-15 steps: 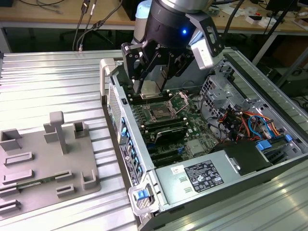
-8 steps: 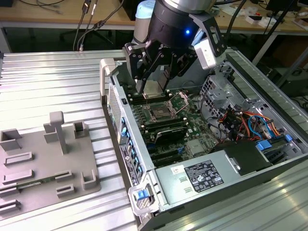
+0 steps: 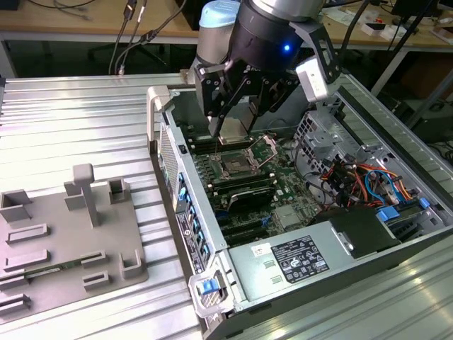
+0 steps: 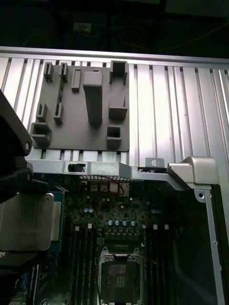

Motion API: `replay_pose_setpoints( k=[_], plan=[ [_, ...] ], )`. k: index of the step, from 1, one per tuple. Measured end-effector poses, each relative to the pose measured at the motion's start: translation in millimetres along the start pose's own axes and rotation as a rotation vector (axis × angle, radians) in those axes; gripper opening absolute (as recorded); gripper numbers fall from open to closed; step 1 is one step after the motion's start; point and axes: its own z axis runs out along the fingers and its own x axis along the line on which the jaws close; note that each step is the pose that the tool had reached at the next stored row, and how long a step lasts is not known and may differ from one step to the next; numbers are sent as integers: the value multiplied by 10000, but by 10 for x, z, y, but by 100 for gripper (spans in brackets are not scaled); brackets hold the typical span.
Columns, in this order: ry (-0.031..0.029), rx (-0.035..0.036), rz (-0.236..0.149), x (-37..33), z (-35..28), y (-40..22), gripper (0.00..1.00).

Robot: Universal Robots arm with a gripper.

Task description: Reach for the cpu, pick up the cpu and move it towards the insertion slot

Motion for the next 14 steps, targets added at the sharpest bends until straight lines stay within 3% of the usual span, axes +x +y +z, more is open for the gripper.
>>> replay_pose_setpoints(
  k=[6, 11, 14],
  plan=[
    [1, 0, 0, -180, -5, -7, 55],
    [0, 0, -2, -281, -5, -11, 55],
    [0, -9, 1, -300, 0, 14, 55]
  ],
)
